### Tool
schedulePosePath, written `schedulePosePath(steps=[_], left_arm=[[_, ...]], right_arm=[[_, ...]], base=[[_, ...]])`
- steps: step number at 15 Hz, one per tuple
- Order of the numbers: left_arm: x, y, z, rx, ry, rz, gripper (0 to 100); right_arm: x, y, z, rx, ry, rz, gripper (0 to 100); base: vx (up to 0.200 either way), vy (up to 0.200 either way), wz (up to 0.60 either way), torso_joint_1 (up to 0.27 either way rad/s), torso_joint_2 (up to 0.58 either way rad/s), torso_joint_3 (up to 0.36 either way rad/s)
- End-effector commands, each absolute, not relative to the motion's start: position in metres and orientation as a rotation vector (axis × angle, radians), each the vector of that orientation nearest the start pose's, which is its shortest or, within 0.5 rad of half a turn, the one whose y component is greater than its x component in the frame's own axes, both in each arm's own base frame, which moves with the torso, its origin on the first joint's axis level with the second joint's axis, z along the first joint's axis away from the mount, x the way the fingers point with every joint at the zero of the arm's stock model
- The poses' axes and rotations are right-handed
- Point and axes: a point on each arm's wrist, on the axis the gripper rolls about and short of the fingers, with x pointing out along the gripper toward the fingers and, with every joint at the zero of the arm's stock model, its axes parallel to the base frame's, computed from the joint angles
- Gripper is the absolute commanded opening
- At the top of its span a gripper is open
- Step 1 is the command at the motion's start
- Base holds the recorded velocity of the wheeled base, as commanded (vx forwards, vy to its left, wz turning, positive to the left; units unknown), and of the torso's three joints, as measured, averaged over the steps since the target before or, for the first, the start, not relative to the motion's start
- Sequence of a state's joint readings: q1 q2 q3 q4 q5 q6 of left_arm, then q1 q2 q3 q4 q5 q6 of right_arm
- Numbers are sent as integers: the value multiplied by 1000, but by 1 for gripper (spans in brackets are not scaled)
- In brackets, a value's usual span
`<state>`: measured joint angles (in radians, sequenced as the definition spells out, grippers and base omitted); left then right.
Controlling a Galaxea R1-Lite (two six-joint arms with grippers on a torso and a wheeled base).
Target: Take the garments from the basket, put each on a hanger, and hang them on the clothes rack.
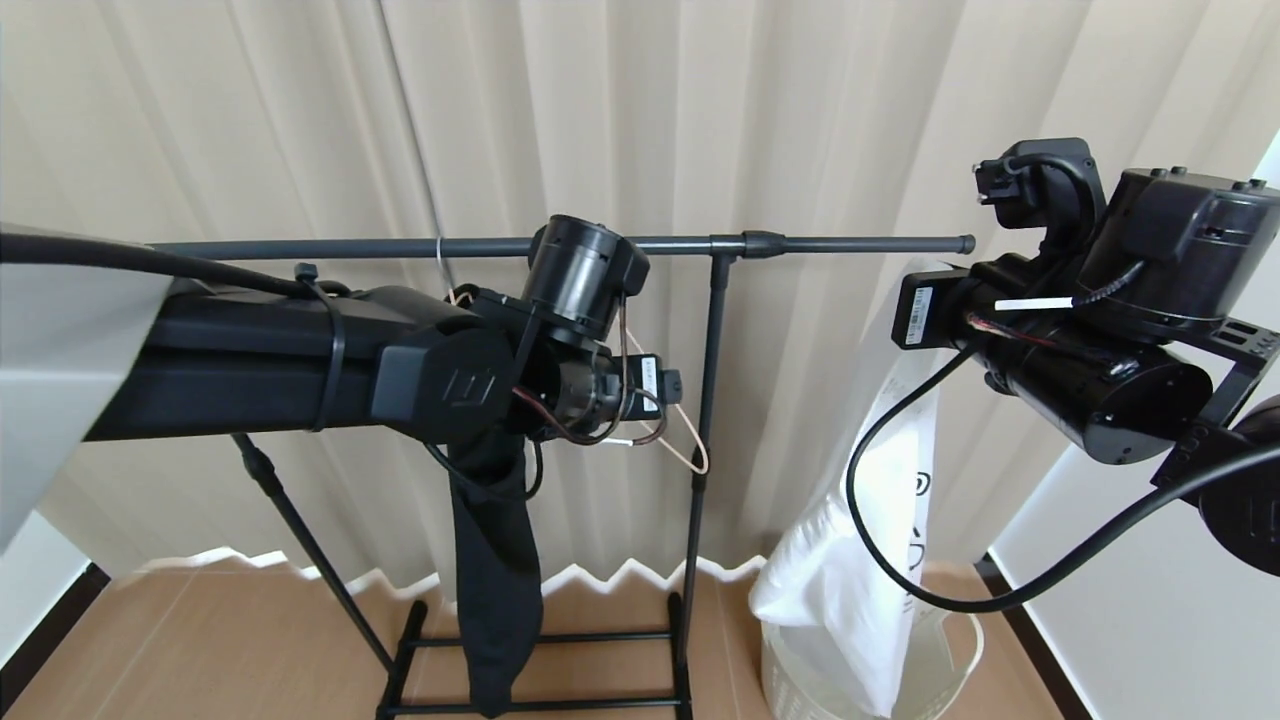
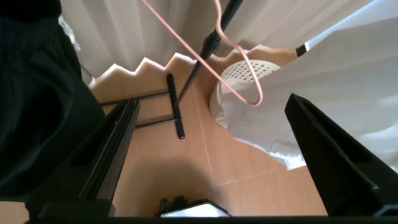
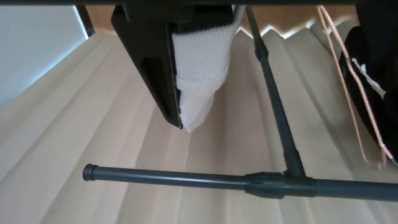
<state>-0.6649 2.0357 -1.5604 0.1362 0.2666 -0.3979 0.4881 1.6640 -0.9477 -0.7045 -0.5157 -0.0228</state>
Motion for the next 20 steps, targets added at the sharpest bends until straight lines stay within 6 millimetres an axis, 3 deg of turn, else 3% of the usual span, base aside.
schedulePosePath(steps=[1, 5, 10, 20], left_arm=[[349, -260, 179, -100, 600, -216, 100], [384, -270, 166, -157, 565, -173, 100], [408, -278, 141, -164, 569, -149, 100], [413, -266, 133, -93, 597, -26, 100]], right_arm=[[278, 135, 239, -30, 12, -27, 0], [279, 135, 239, -30, 14, -27, 0], [279, 136, 238, -32, 16, -27, 0], [278, 135, 240, -28, 10, -28, 0]], base=[[0, 0, 0, 0, 0, 0], [0, 0, 0, 0, 0, 0], [0, 0, 0, 0, 0, 0], [0, 0, 0, 0, 0, 0]])
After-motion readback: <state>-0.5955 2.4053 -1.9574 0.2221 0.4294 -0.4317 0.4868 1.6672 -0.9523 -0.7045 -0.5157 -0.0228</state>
